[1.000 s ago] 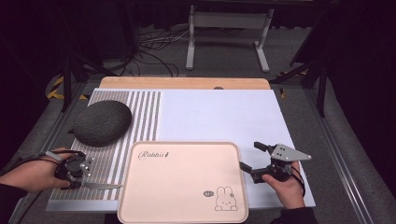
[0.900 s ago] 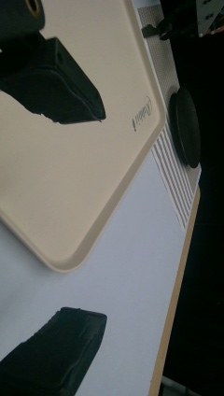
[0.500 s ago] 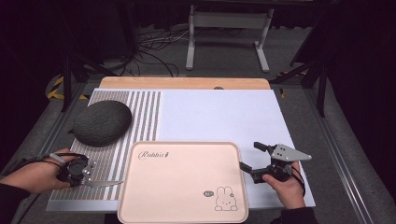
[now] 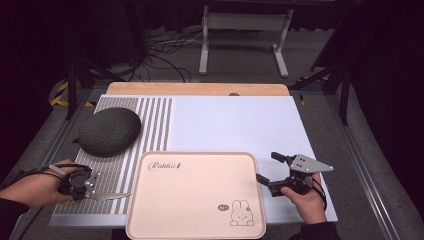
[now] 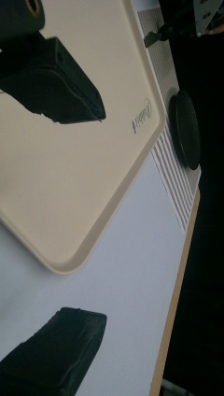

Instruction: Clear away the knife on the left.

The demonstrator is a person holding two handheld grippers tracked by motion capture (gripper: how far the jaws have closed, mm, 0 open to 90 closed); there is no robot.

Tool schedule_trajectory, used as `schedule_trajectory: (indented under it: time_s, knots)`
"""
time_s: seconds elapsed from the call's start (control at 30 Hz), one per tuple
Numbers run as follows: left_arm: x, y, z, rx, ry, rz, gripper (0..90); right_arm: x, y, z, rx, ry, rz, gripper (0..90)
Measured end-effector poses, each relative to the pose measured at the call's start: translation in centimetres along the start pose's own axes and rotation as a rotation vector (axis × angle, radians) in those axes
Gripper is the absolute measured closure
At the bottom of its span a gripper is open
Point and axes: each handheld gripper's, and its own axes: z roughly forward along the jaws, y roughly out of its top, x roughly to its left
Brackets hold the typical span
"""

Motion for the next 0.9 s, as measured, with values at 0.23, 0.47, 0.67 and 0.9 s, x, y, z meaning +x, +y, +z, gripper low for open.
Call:
schedule_trajectory:
  time_s: [0.23, 0.47, 0.67, 0.9]
  knots:
    - [0.0, -0.6, -1.6, -0.046, 0.028, -0.052, 79.7, 0.0, 0.0, 0.0, -0.001, 0.0, 0.002, 4.6]
    - [0.4, -0.6, -2.4, -0.116, -0.001, -0.113, 79.7, -0.1, 0.0, 0.0, -0.002, 0.001, 0.003, 4.6]
    - [0.7, -0.3, -3.3, -0.186, -0.048, -0.219, 79.8, -0.1, 0.0, -0.1, -0.005, 0.001, 0.006, 4.6]
    - [1.0, 0.0, -4.3, -0.234, -0.107, -0.317, 79.8, -0.1, 0.0, -0.1, -0.006, 0.001, 0.009, 4.6]
